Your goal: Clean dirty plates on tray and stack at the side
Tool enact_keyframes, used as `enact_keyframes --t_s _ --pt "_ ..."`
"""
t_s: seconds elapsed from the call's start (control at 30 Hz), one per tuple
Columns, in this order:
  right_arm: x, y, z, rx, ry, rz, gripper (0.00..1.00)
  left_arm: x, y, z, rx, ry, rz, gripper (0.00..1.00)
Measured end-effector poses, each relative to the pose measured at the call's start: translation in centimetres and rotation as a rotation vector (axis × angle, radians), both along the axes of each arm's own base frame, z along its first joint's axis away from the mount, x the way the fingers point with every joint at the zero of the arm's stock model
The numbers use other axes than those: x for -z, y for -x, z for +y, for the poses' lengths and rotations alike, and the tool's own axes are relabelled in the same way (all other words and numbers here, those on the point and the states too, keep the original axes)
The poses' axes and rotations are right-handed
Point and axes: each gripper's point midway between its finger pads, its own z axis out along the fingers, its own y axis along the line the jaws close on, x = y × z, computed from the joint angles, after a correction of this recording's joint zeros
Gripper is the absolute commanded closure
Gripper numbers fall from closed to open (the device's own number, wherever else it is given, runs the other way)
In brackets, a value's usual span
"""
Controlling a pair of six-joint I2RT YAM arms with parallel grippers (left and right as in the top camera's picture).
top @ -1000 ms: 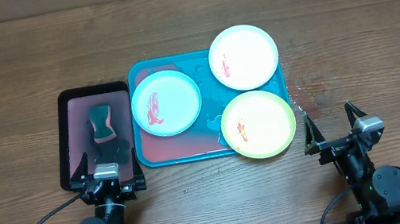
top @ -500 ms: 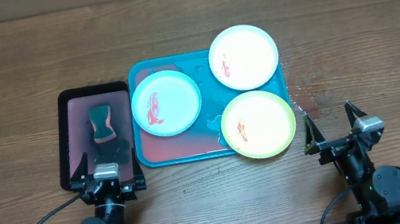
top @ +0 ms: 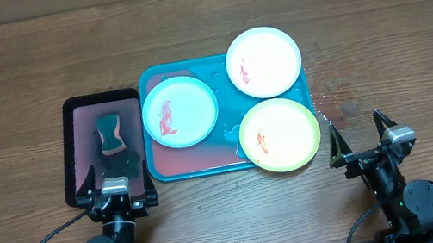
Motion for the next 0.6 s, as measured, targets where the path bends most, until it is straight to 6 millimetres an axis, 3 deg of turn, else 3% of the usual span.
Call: enact_keyframes --t_s 0.3,0.4,0.57,0.6 --pt "-1.5 0.0 0.0 0.000 -0.001 -0.060 0.00 -0.3 0.0 0.0 0.000 0.001 -0.014 0.00" --pt "-2.5 0.1 0.0 0.000 -0.005 -0.104 0.00 -1.7 -0.1 -0.1 0.004 0.006 -0.071 0.00" --pt "-6.0 0.6 0.0 0.000 -0.015 -0.245 0.00 -3.2 0.2 -0.1 0.006 0.030 -0.089 0.00" --pt "-6.2 0.7 -0.1 0.001 -0.015 -0.249 0.00 -4.3 0.5 -0.1 0.006 0.034 -0.094 0.00"
